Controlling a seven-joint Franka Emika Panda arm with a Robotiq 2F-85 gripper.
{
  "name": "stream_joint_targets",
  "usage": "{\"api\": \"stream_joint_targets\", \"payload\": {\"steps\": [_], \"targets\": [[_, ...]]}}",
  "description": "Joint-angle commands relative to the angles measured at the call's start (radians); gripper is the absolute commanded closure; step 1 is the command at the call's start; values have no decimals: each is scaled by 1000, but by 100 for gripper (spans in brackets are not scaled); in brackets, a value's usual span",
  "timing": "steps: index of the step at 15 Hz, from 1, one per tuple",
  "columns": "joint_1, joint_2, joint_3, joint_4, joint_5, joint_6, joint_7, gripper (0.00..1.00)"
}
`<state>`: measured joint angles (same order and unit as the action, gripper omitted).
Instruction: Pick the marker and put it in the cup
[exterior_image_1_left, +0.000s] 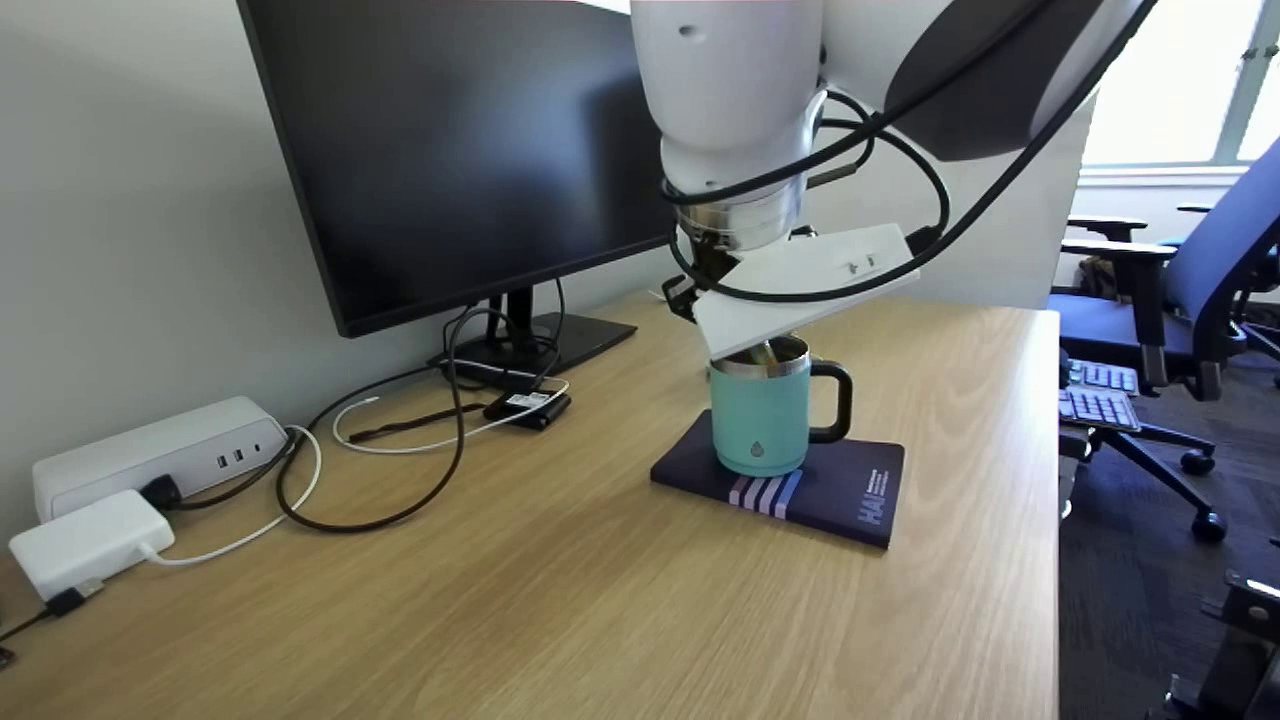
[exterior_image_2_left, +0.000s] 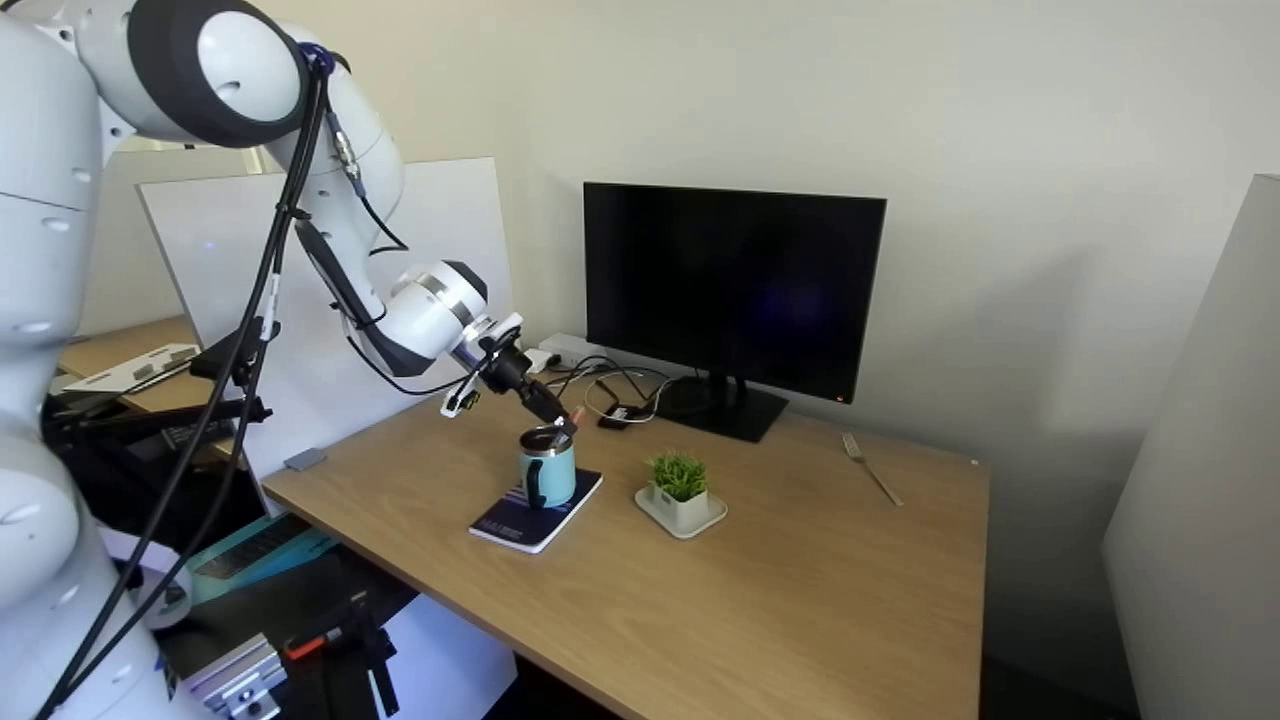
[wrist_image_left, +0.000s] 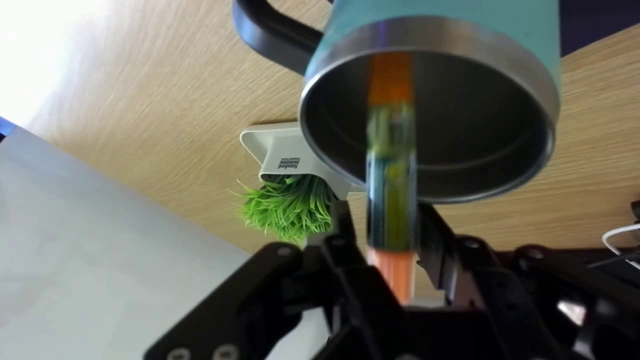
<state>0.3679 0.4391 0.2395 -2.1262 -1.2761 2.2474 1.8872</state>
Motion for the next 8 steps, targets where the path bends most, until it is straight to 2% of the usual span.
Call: {"api": "stream_joint_targets", "payload": {"steps": [1, 5, 8], "targets": [[-15, -6, 4, -19, -16, 42, 12, 31], [-26, -28, 8, -33, 0, 52, -10, 1], [-45, -62, 13, -55, 36, 85, -51, 0]]}}
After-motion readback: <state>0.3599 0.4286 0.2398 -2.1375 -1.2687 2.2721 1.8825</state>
